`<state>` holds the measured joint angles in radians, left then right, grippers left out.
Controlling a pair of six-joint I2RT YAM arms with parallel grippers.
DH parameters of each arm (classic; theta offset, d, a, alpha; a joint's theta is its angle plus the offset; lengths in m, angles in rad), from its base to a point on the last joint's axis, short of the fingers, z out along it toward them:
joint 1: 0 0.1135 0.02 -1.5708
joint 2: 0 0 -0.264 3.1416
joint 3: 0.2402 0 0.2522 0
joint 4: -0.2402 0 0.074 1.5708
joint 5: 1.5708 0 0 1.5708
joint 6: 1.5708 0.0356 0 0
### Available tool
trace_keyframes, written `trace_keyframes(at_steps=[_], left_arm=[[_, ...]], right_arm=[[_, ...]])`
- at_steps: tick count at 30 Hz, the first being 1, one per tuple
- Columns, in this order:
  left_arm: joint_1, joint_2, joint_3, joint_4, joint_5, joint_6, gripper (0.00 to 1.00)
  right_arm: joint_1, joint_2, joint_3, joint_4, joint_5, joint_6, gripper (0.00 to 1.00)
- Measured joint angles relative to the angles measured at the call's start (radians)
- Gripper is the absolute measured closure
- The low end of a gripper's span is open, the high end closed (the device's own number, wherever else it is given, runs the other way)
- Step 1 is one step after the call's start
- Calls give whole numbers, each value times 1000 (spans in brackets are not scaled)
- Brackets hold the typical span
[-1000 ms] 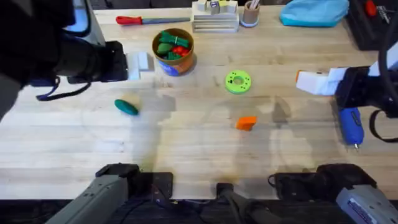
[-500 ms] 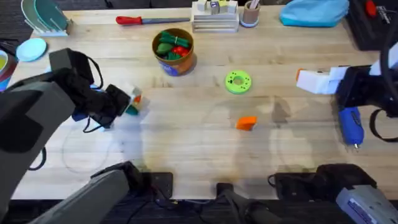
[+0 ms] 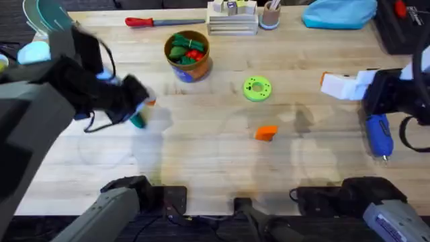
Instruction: Pick up the gripper from the table and insert it into the empty holder that is missing its gripper. Then pick up a screw, insert it into the mounting hole, and use the screwdriver to tighten it. Finally, clean up the table by picking up the vegetable and placing it into the bucket.
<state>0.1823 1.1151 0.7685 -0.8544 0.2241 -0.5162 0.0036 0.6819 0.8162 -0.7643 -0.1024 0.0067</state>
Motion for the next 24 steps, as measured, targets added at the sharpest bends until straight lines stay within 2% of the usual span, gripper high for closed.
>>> trace_keyframes(at_steps=[2,6,7,8,11,15,17,24], left_arm=[[-66,-45,51,-9,1,39,803],[-238,-133,137,-4,4,133,183],[-279,-152,149,3,6,151,55],[-318,-168,158,15,9,171,21],[-436,-213,165,90,19,229,7],[-546,-251,166,227,24,271,6],[-569,-264,167,261,27,281,6],[-571,-271,168,234,31,272,8]], right_arm=[[0,0,0,0,0,0,10],[0,0,0,0,0,0,10],[0,0,0,0,0,0,10],[0,0,0,0,0,0,9],[0,0,0,0,0,0,10],[0,0,0,0,0,0,10],[0,0,0,0,0,0,10],[0,0,0,0,0,0,10]])
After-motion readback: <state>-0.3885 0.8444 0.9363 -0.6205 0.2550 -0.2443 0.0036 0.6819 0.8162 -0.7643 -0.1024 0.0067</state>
